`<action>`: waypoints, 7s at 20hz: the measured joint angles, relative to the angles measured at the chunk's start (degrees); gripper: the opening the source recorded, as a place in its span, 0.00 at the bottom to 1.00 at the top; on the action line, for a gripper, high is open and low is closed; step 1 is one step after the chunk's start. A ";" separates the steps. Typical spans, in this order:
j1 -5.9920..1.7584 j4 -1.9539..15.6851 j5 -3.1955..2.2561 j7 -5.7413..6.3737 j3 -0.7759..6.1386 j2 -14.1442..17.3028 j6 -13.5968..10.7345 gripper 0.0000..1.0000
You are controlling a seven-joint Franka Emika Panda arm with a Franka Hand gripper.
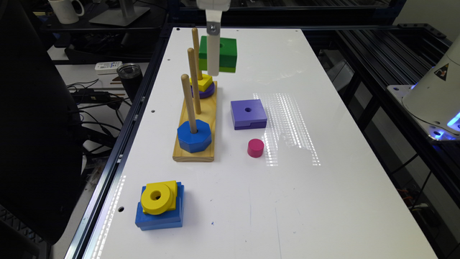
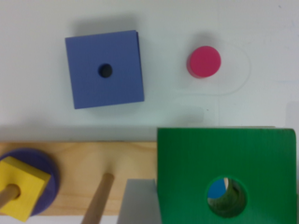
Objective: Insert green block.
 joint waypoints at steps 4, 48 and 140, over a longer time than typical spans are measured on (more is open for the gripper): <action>0.05 1.13 -0.83 1.70 1.27 1.16 -0.05 0.00; -1.12 2.39 -1.79 2.85 2.81 2.80 -0.02 0.00; -2.48 4.54 -2.78 1.60 2.78 5.99 2.84 0.00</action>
